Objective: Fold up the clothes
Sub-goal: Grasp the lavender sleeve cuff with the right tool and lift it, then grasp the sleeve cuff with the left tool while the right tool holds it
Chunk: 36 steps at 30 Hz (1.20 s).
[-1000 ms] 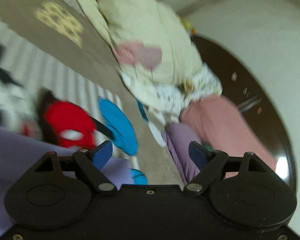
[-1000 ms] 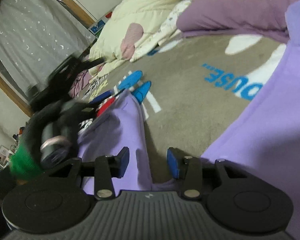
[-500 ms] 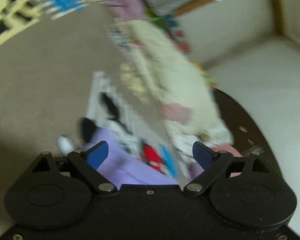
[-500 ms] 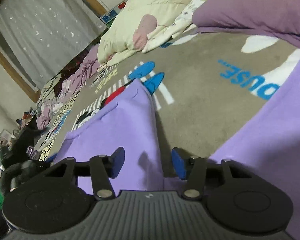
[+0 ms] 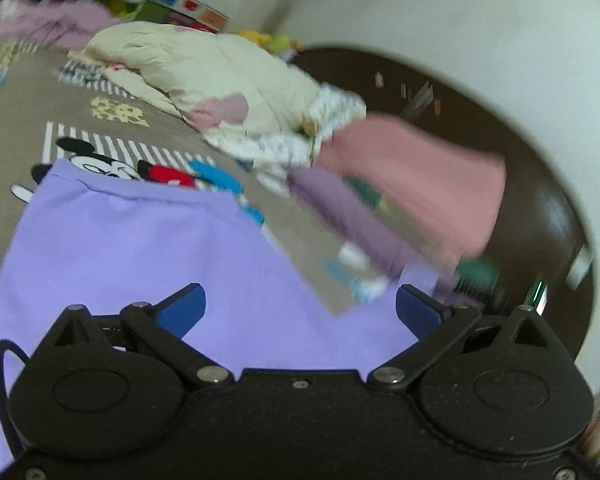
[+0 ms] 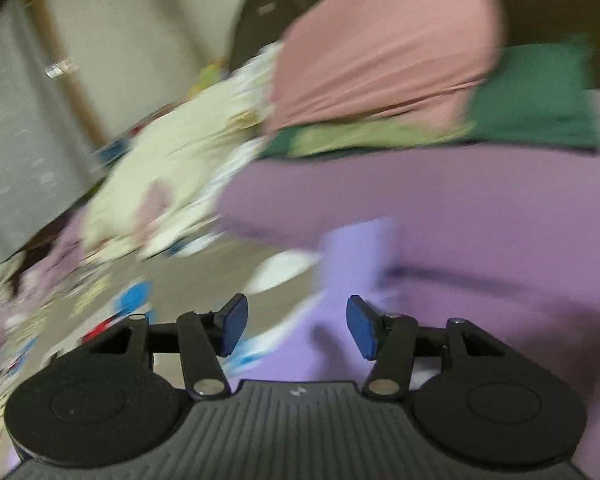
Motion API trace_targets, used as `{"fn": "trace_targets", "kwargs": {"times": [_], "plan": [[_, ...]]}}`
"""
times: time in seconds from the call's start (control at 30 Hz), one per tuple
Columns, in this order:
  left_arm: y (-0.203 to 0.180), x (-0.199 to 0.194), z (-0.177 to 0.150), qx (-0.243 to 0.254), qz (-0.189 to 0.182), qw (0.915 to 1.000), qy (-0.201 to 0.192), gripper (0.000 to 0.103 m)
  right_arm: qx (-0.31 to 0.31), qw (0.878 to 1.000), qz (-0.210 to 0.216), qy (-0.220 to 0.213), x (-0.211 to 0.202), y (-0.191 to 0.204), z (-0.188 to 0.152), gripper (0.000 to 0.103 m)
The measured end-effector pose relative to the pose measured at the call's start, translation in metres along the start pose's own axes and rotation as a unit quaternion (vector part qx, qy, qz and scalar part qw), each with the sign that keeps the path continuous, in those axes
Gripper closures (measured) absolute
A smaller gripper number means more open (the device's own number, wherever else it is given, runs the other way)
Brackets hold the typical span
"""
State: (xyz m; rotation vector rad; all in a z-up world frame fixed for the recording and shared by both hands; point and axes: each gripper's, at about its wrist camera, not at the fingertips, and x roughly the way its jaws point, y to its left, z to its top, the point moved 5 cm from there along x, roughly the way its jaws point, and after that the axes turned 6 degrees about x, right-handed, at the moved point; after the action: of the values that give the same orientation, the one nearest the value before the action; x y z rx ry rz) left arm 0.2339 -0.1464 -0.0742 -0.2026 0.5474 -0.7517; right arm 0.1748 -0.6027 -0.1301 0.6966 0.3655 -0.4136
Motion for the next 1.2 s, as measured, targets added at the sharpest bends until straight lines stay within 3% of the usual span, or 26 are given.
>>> {"fn": "trace_targets", "kwargs": {"times": [0.1, 0.3, 0.4, 0.47, 0.5, 0.53, 0.63, 0.87, 0.97, 1.07, 1.2], "plan": [[-0.001, -0.011, -0.024, 0.016, 0.027, 0.9991, 0.03, 0.001, 0.003, 1.0, -0.014, -0.004, 0.0, -0.023, 0.004, 0.058], [0.035, -0.053, -0.065, -0.062, 0.089, 0.9926, 0.054, 0.001, -0.087, 0.995, -0.039, 0.025, 0.01, -0.005, -0.02, 0.059], [0.045, -0.069, -0.082, -0.082, 0.117, 0.9878, 0.063, 0.002, -0.085, 0.995, -0.022, 0.042, 0.019, 0.003, -0.025, 0.061], [0.052, -0.079, -0.089, -0.099, 0.129, 0.9848, 0.061, 0.002, -0.083, 0.995, -0.021, 0.043, 0.023, 0.008, -0.024, 0.072], [0.053, -0.086, -0.091, -0.106, 0.133, 0.9837, 0.06, 0.002, -0.073, 0.996, -0.019, 0.047, 0.025, 0.007, -0.023, 0.088], [0.055, -0.092, -0.092, -0.113, 0.135, 0.9829, 0.056, 0.002, -0.064, 0.997, -0.015, 0.045, 0.023, 0.008, -0.021, 0.094], [0.06, -0.107, -0.093, -0.129, 0.14, 0.9807, 0.046, 0.002, -0.048, 0.999, -0.001, 0.021, 0.01, 0.015, -0.013, 0.095], [0.055, -0.102, -0.083, -0.132, 0.127, 0.9823, 0.04, 0.002, -0.06, 0.995, 0.078, -0.01, -0.007, 0.056, -0.01, 0.095], [0.047, -0.091, -0.077, -0.125, 0.119, 0.9842, 0.04, 0.002, -0.052, 0.988, 0.146, -0.009, -0.016, 0.077, -0.009, 0.094], [0.04, -0.078, -0.062, -0.142, 0.097, 0.9848, 0.025, 0.002, -0.053, 0.976, 0.21, -0.004, -0.029, 0.104, -0.009, 0.094], [0.022, -0.059, -0.026, -0.153, 0.042, 0.9874, 0.001, 0.001, -0.1, 0.944, 0.315, -0.004, -0.058, 0.16, -0.028, 0.094]]}}
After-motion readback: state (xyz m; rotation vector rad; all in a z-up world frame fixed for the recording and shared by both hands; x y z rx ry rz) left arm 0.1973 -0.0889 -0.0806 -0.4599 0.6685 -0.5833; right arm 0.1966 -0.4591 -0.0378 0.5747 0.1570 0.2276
